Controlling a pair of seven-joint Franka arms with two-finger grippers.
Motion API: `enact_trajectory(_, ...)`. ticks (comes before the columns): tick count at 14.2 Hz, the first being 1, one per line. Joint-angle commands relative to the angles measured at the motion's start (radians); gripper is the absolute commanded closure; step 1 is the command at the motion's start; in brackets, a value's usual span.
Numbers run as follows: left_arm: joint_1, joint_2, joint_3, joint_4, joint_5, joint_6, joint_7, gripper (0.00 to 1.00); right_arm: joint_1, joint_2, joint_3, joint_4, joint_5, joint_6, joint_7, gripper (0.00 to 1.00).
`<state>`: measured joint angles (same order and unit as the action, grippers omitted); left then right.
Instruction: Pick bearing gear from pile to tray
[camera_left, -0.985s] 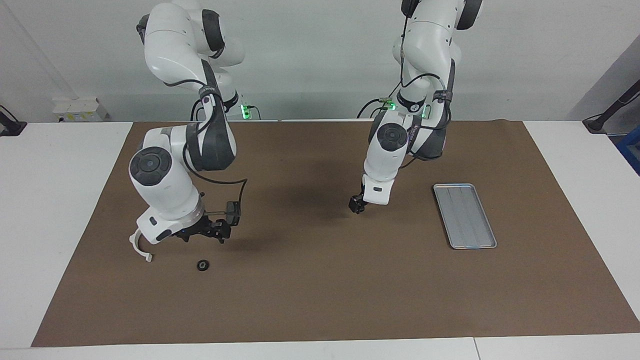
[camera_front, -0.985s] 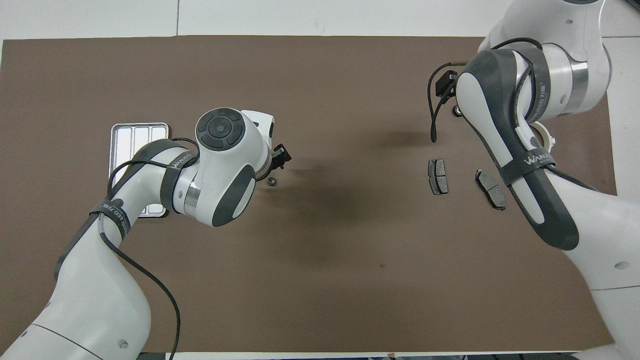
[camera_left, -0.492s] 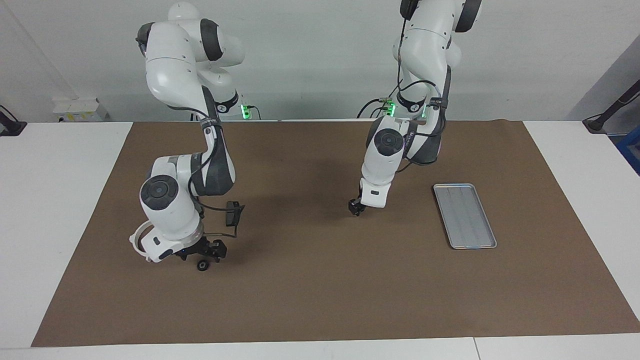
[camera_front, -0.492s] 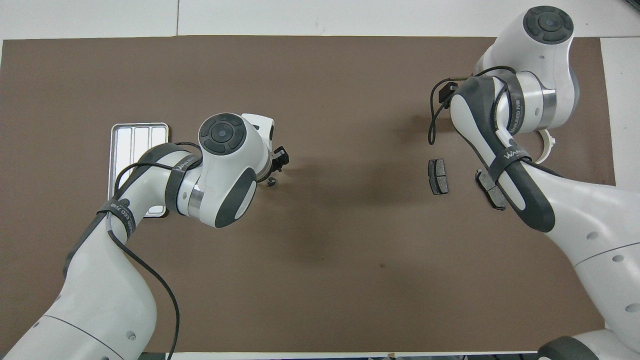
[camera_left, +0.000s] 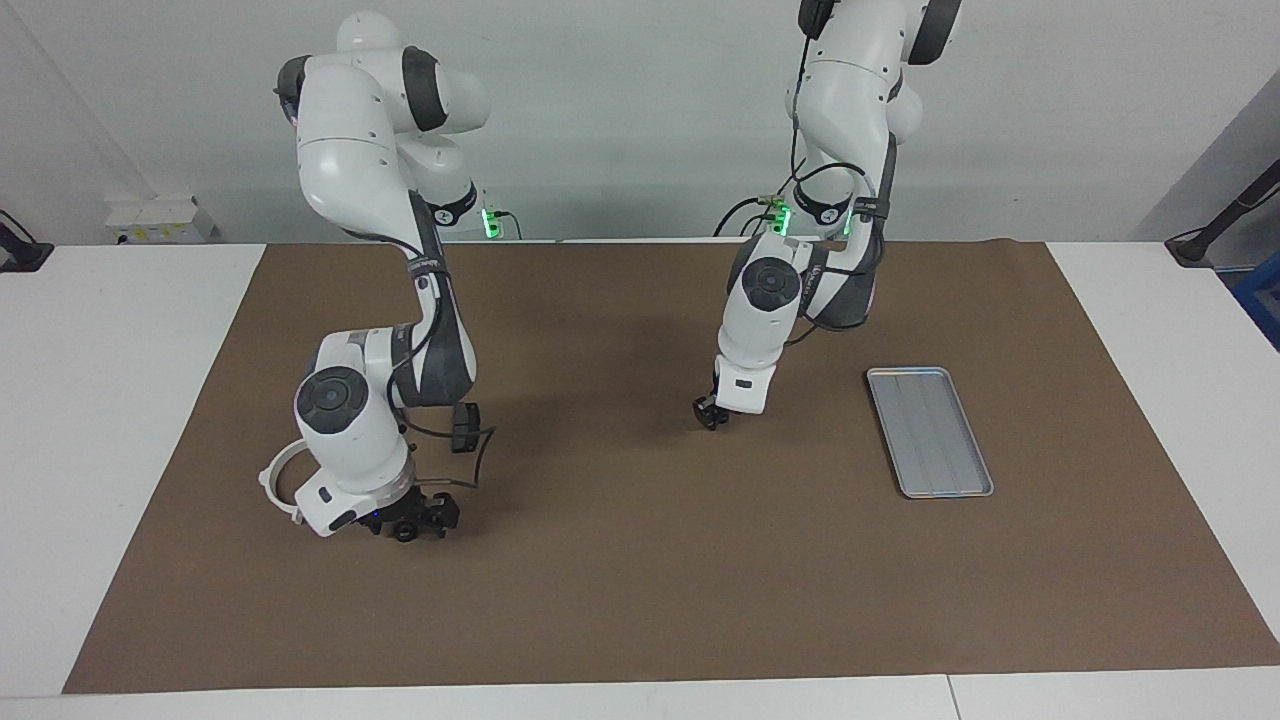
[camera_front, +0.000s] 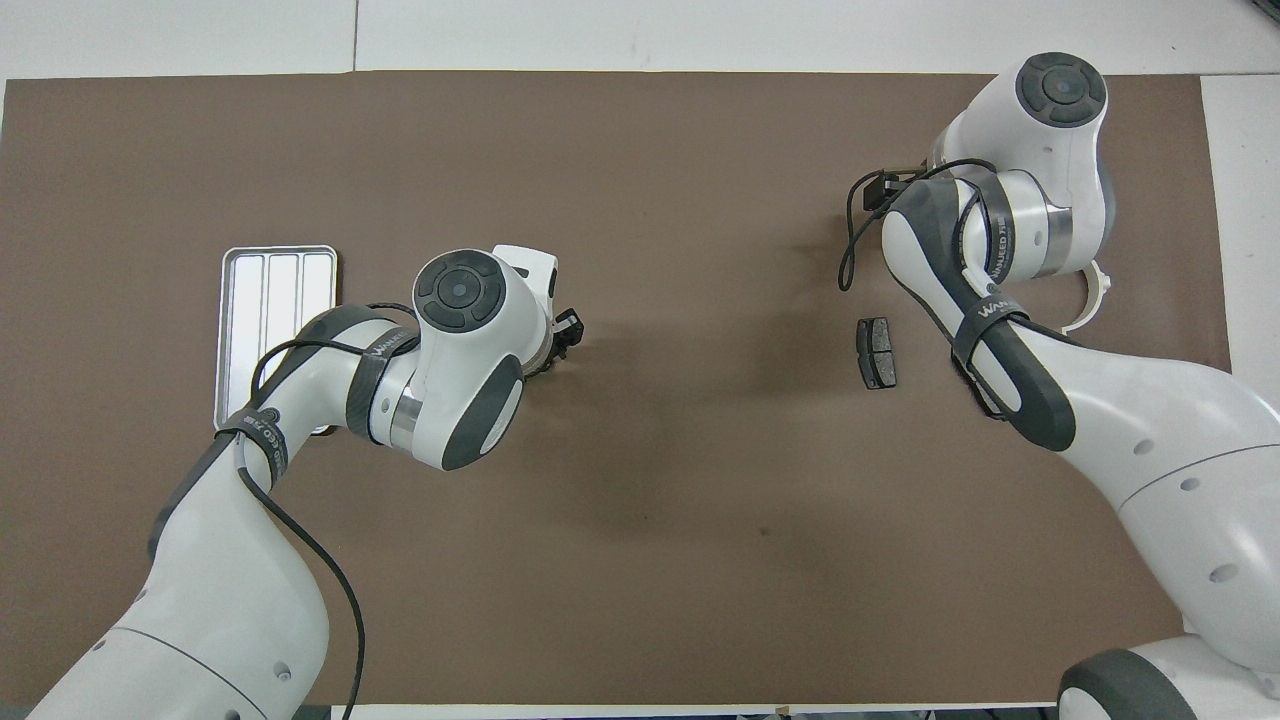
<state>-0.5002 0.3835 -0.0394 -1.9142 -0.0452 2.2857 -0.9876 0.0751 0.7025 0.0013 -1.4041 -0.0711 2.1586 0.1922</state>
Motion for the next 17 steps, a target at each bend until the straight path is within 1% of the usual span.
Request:
enact_trajectory(1, -0.015, -0.011, 0.013, -0.022, -0.009, 0.028, -0.013, 0.6, -0.029, 0.008, 0.012, -0.026, -0.01, 0.049, -0.016, 0.0)
enact_trajectory(2, -0.015, -0.011, 0.015, -0.022, -0.009, 0.025, -0.013, 0.69, -0.031, 0.008, 0.012, -0.026, -0.01, 0.049, -0.016, 0.0)
enact_trajectory(4, -0.017, -0.011, 0.018, -0.016, -0.009, 0.006, -0.014, 0.91, -0.031, 0.008, 0.012, -0.029, -0.003, 0.049, -0.014, 0.0)
enact_trajectory(5, -0.018, -0.014, 0.021, -0.003, -0.009, -0.036, -0.026, 0.93, -0.031, 0.008, 0.012, -0.032, 0.004, 0.049, -0.011, 0.0)
enact_trajectory(6, -0.015, -0.017, 0.024, 0.033, -0.004, -0.117, -0.025, 0.93, -0.031, 0.008, 0.012, -0.041, 0.005, 0.05, -0.01, 0.0)
enact_trajectory(7, -0.002, -0.029, 0.027, 0.052, 0.028, -0.173, -0.007, 0.91, -0.031, 0.006, 0.012, -0.042, 0.005, 0.049, -0.005, 0.0)
enact_trajectory(8, 0.027, -0.076, 0.027, 0.037, 0.042, -0.195, 0.045, 0.9, -0.031, 0.006, 0.012, -0.042, 0.007, 0.049, -0.005, 0.0)
enact_trajectory(9, 0.069, -0.122, 0.026, -0.006, 0.042, -0.198, 0.117, 0.9, -0.031, 0.006, 0.012, -0.042, 0.007, 0.049, -0.005, 0.0)
enact_trajectory(10, 0.11, -0.167, 0.024, -0.037, 0.042, -0.199, 0.195, 0.9, -0.031, 0.006, 0.014, -0.042, 0.007, 0.049, -0.005, 0.03)
enact_trajectory(11, 0.149, -0.193, 0.026, -0.057, 0.042, -0.212, 0.27, 0.9, -0.032, 0.006, 0.013, -0.042, 0.007, 0.049, -0.005, 0.09)
enact_trajectory(13, 0.257, -0.206, 0.026, -0.055, 0.042, -0.241, 0.45, 0.9, -0.032, 0.006, 0.014, -0.042, 0.007, 0.046, -0.005, 0.28)
enact_trajectory(14, 0.314, -0.206, 0.024, -0.058, 0.041, -0.233, 0.565, 0.9, -0.032, 0.006, 0.014, -0.042, 0.008, 0.044, -0.005, 0.42)
enact_trajectory(16, 0.42, -0.206, 0.024, -0.06, 0.041, -0.235, 0.812, 0.9, -0.035, 0.006, 0.014, -0.044, 0.017, 0.043, -0.005, 0.61)
enact_trajectory(17, 0.451, -0.206, 0.024, -0.069, 0.041, -0.227, 0.886, 0.9, -0.038, 0.006, 0.014, -0.047, 0.022, 0.044, -0.005, 0.69)
